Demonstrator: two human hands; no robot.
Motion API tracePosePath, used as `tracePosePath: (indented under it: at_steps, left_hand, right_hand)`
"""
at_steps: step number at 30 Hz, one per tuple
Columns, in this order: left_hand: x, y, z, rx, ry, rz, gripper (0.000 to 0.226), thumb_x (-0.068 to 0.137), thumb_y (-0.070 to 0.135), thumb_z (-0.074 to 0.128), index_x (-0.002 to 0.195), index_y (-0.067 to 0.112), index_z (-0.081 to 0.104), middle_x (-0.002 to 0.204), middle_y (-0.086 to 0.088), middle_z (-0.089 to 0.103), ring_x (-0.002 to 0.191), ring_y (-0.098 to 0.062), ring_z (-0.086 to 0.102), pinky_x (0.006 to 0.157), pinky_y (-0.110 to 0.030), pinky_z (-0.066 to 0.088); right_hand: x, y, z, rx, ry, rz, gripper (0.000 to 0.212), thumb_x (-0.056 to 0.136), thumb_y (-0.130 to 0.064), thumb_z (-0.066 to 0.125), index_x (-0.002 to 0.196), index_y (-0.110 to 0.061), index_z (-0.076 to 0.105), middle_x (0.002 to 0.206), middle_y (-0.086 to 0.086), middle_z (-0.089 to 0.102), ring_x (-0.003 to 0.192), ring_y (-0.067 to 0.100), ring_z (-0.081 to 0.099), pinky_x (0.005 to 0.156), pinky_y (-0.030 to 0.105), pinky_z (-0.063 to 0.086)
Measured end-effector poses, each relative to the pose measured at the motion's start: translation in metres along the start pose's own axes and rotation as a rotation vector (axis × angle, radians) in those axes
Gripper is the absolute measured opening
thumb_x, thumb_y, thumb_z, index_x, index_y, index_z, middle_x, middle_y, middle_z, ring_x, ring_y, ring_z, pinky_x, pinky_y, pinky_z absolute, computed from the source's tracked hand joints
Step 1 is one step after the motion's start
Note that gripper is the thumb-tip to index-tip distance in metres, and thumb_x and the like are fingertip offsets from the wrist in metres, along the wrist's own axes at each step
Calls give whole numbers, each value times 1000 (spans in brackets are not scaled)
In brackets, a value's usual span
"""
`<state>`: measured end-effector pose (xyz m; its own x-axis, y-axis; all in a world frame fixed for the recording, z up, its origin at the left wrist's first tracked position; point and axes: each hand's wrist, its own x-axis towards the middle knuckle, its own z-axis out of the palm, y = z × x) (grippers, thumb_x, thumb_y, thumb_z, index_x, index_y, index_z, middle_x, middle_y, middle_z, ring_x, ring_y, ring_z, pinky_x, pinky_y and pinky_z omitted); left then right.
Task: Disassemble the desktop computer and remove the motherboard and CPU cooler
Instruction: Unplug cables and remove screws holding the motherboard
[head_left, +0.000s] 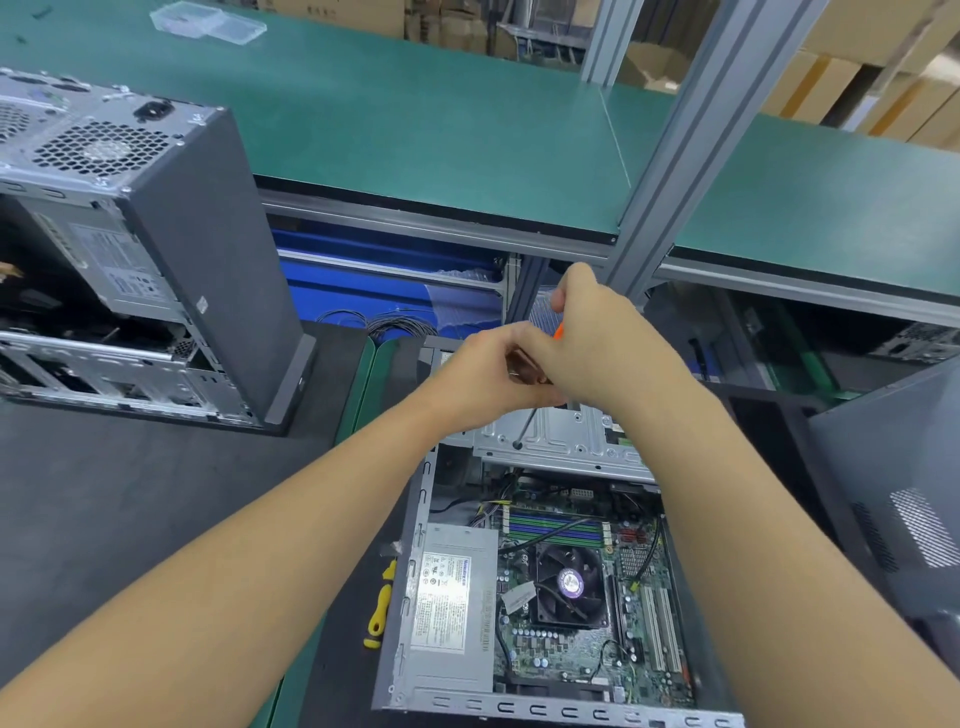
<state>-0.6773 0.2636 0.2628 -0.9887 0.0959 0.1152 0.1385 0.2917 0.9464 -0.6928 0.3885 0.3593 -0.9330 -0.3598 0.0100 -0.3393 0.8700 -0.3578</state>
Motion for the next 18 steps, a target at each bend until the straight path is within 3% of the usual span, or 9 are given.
tracePosePath:
  at_steps: [3,5,8,11,15,18]
  left_hand:
    - [-1,0,4,6,15,3,38,61,52,81,87,36,60,91,3,67,84,-19,64,79,-39,56]
    - [-5,-4,1,-8,10,2,41,67,47,82,96,29,60,93,4,66,87,-15,64,80,-41,56]
    - [-12,-11,-9,-54,36,-16,27,79,40,77,99,33,59,97,10,66,93,-8,64,76,-27,53]
    - [-18,-18,-15,-95,101,-34,15,85,41,69,96,38,60,100,14,65,94,-8,63,74,-20,48]
    - [-25,-29,-17,-103,122,-87,10,87,43,63,96,39,60,97,19,62,89,-7,62,87,-45,55]
    - [-30,-36,-17,-99,134,-113,8,87,43,61,95,41,60,95,19,63,90,-10,63,85,-50,56]
  right_hand:
    - [-3,5,7,-89,175,8,37,91,-41,62,105,-15,39,83,5,50,77,34,52,60,35,38]
    - [-6,9,11,-20,225,-18,44,86,-41,70,104,-15,40,76,0,46,74,32,51,54,33,35]
    - [-8,14,15,137,133,-59,49,80,-38,80,102,-20,40,78,-2,50,68,21,54,49,31,40]
    - [-10,16,20,238,113,-36,46,83,-37,77,105,-24,40,83,4,58,69,29,63,58,45,56]
    - [-11,17,18,185,206,-57,40,88,-37,72,104,-19,40,79,6,57,69,33,59,62,48,55]
    - [-10,17,11,194,251,-74,39,88,-37,72,102,-17,42,73,3,57,66,28,58,55,39,51]
